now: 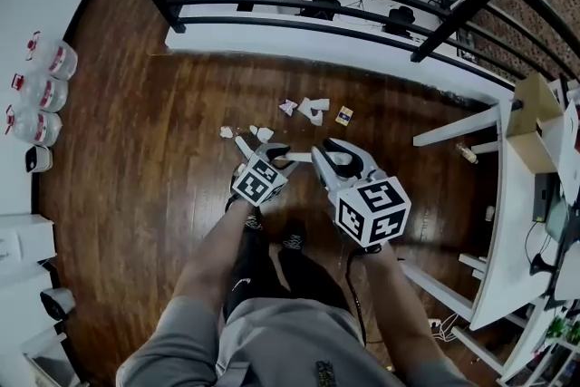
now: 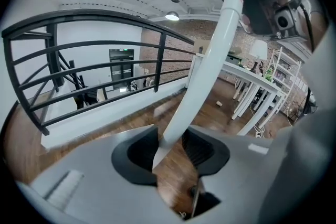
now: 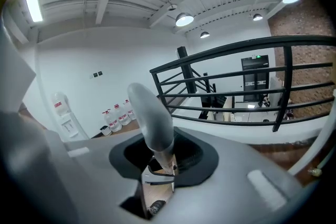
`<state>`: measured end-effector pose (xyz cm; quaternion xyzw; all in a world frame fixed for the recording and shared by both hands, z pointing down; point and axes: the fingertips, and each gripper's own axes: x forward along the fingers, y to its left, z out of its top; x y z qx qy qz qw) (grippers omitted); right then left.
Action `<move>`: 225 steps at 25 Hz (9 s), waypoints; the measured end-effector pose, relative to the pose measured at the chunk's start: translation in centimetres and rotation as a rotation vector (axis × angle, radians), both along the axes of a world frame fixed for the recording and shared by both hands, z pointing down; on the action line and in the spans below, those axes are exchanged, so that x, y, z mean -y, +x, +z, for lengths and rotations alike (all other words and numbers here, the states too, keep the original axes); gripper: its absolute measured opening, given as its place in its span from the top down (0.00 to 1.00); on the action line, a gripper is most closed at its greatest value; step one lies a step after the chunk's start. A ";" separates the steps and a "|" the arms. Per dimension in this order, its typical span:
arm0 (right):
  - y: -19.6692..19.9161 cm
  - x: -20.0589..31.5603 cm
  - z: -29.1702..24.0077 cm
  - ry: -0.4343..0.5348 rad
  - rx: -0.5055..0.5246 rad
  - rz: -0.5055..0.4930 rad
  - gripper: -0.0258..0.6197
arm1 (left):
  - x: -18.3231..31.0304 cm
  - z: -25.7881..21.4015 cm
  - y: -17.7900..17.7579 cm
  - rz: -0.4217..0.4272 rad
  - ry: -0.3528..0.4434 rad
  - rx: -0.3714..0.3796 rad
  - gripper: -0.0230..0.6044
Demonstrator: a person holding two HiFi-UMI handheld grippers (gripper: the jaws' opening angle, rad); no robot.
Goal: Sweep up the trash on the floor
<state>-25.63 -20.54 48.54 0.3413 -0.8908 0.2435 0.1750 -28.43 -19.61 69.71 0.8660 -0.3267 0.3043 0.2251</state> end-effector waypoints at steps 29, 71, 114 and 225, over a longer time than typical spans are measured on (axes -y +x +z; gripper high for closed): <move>-6.4 13.5 5.8 -0.186 -0.155 0.265 0.83 | 12.3 5.0 -6.7 0.290 -0.124 -0.096 0.71; 39.3 13.0 -3.1 0.074 -0.071 0.515 0.82 | 13.3 -2.7 41.9 0.540 -0.029 -0.169 0.74; 23.1 24.7 2.2 0.043 -0.002 0.185 0.82 | 25.7 2.8 25.3 0.220 -0.042 -0.090 0.72; 46.4 -5.6 -5.6 0.215 0.014 0.370 0.96 | -3.0 -20.8 42.3 0.164 0.225 -0.318 0.96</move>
